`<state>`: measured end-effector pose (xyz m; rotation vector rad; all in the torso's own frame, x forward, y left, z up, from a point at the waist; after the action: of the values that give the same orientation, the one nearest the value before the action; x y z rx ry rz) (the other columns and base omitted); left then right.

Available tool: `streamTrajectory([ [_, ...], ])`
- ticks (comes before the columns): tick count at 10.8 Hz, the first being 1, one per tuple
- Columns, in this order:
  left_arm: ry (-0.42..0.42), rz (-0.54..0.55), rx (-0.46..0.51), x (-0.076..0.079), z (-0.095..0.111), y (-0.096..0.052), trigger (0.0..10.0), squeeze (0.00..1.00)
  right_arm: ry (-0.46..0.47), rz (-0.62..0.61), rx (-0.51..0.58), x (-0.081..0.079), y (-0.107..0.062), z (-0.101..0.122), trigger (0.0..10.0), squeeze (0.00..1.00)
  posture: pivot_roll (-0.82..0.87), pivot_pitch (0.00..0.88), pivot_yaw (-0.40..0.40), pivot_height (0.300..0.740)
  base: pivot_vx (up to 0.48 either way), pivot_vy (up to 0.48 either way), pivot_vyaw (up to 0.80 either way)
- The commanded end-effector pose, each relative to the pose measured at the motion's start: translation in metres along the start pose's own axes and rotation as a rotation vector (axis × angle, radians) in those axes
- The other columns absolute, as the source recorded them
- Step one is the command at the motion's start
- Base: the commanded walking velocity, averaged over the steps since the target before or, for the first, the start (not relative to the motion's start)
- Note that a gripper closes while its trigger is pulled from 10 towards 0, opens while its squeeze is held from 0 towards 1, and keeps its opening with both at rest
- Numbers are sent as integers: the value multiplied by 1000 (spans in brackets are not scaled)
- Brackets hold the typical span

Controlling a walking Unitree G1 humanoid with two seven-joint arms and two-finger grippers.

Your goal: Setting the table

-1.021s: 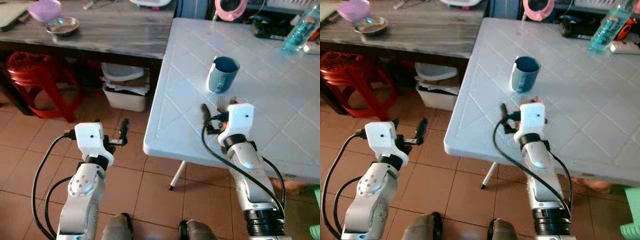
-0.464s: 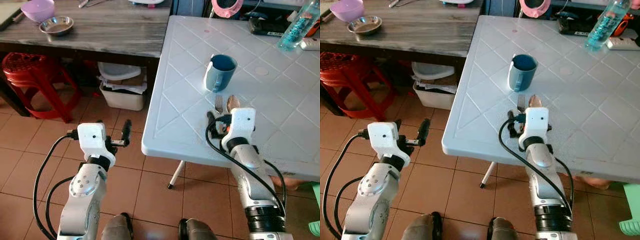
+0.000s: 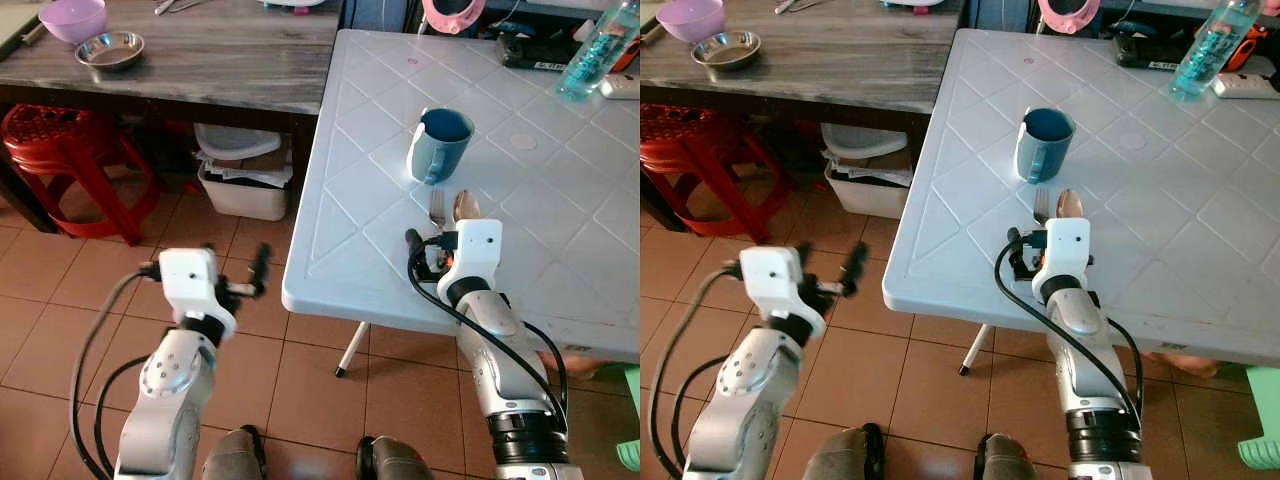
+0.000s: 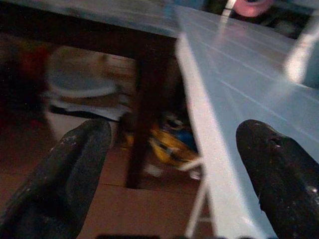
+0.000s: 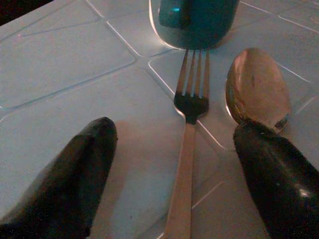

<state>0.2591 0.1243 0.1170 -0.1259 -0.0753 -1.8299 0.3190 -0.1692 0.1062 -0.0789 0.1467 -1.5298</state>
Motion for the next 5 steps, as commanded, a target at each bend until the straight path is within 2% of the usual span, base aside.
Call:
streamTrajectory([
  [1,-3,-65,5,7,3,-4,10000,0,4,4,-57,1,-1,-12,941,0,2,152,6,740,0,0,0],
  [2,19,-103,6,11,2,-5,10000,0,4,14,-63,2,1,-11,4706,0,2,149,8,740,0,0,0],
  [3,15,-108,6,12,2,-5,10000,0,-1,17,-58,3,3,-7,10000,0,1,145,7,740,0,0,0],
  [5,-6,-164,4,17,3,-6,10000,0,-2,15,-90,5,3,-12,10000,0,1,144,5,740,0,0,0],
])
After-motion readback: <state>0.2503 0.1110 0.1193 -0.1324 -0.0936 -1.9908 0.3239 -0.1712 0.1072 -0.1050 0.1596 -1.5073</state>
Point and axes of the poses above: a point about 5 cm out from each wrist's last joint towards the gripper, its own y axis pointing out of the wrist towards the gripper, its own z axis along the axis of the wrist's last joint, x = y × z, the point moved 2 cm from there along y, pointing out of the wrist towards the gripper, and after that the axes turned 4 degrees about y, right-handed, at the moved point
